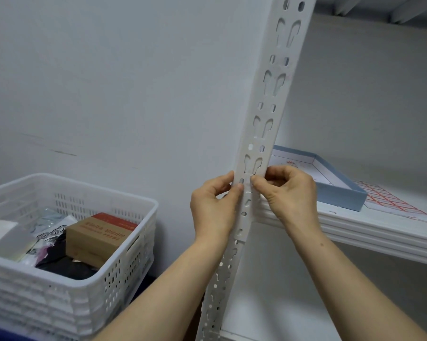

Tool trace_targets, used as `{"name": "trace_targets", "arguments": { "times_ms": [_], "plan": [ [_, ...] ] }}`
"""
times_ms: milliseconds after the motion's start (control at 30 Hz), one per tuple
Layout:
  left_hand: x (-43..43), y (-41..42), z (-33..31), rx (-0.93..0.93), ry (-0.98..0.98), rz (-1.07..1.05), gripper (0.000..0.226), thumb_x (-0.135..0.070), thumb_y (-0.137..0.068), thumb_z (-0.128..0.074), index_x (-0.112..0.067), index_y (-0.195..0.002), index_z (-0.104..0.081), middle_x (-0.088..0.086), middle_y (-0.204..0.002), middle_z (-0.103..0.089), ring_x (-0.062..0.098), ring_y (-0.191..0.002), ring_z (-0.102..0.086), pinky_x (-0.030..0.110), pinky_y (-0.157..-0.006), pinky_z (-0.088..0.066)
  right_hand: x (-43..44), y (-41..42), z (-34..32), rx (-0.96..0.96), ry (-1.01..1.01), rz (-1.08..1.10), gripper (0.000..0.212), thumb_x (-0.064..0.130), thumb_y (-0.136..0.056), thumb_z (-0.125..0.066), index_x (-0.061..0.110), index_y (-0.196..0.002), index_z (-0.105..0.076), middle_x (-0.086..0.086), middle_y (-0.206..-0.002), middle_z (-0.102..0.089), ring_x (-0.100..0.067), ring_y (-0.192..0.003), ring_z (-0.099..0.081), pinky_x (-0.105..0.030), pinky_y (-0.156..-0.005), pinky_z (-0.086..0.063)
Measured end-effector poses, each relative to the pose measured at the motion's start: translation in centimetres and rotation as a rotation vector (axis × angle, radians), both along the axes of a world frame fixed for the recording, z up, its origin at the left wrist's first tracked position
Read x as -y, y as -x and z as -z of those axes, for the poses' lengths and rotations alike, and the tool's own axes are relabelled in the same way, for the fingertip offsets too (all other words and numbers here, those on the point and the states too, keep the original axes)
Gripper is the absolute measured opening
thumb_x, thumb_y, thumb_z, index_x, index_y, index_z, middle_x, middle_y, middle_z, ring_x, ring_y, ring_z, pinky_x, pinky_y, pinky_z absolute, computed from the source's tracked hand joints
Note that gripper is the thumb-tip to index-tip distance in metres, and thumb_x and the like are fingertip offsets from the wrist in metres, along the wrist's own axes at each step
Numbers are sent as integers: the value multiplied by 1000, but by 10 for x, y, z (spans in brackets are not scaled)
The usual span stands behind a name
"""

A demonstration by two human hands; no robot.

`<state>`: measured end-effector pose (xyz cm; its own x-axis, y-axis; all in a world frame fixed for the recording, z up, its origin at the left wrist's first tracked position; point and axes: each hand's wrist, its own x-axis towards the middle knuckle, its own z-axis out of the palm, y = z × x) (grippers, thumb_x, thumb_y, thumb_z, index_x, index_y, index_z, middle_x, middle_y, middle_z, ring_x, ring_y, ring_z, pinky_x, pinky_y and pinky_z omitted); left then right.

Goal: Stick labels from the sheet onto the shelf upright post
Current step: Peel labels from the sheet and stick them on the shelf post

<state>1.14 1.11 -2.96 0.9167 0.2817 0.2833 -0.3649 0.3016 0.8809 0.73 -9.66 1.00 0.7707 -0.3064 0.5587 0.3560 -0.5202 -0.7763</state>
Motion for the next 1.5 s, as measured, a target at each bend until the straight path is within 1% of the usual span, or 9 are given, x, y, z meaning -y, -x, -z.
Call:
{"name": "trace_targets", "arguments": {
  "times_ms": [267,333,400,467,633,867,1033,1233,1500],
  "plan": [
    [-4,6,-2,6,-16,23,28,-6,-79,-74,-18,-104,-70,1,-106,-71,8,-96,-67,28,-94,-51,4,6,-1,-25,-137,-118,27,23,-66,-83,19,-89,-69,7,-83,-71,-9,-80,-69,-25,-77,-56],
    [-4,7,-1,6,-21,10,29,-7,-80,-73,-16,-107,-70,-1,-105,-71,6,-96,-66,20,-90,-50,5,8,-1,-34,-169,-139,30,21,-65,-84,16,-90,-69,4,-83,-72,-10,-80,-70,-27,-78,-56],
    [-5,9,0,19,-46,-33,29,-10,-81,-73,-20,-108,-69,-6,-102,-69,1,-94,-64,5,-77,-46,7,10,0,-33,-206,-160,30,16,-64,-84,14,-90,-70,2,-82,-73,-11,-79,-71,-28,-79,-57],
    [-5,11,0,38,-79,-82,28,-12,-81,-73,-24,-106,-69,-11,-100,-68,-3,-88,-62,2,-71,-43,9,11,1,-34,-244,-179,27,10,-65,-83,16,-88,-69,3,-80,-73,-10,-77,-71,-27,-79,-57],
    [-3,12,-5,21,-92,-91,29,-11,-80,-74,-19,-107,-69,-10,-95,-69,1,-85,-63,14,-79,-47,5,8,0,-40,-152,-126,21,13,-70,-80,20,-87,-70,7,-82,-72,-9,-79,-70,-29,-81,-56],
    [-3,6,-12,-14,-112,-92,27,-11,-79,-74,-17,-105,-70,-11,-88,-69,2,-79,-64,16,-77,-48,-2,1,-3,-46,-52,-16,24,17,-70,-74,15,-94,-71,8,-80,-71,-9,-74,-67,-26,-75,-55],
    [-7,1,-19,-5,-228,-129,20,-16,-77,-74,-19,-97,-71,-14,-81,-67,0,-76,-63,16,-76,-49,-3,-1,-3,-37,-43,8,23,18,-69,-75,16,-91,-68,9,-77,-68,-9,-71,-65,-25,-72,-53],
    [-9,-2,-23,-8,-320,-141,21,-25,-72,-79,-24,-88,-66,-4,-83,-70,13,-81,-67,34,-84,-55,0,0,-1,-22,-119,-63,19,15,-70,-79,20,-84,-67,6,-80,-70,-12,-77,-67,-24,-74,-54],
    [-10,-5,-27,-16,-396,-169,23,-27,-67,-81,-21,-85,-68,-4,-76,-70,13,-75,-67,37,-80,-56,7,7,0,-72,-170,-205,24,4,-72,-71,17,-92,-73,4,-84,-74,-10,-84,-70,-29,-84,-55]
  ]
}}
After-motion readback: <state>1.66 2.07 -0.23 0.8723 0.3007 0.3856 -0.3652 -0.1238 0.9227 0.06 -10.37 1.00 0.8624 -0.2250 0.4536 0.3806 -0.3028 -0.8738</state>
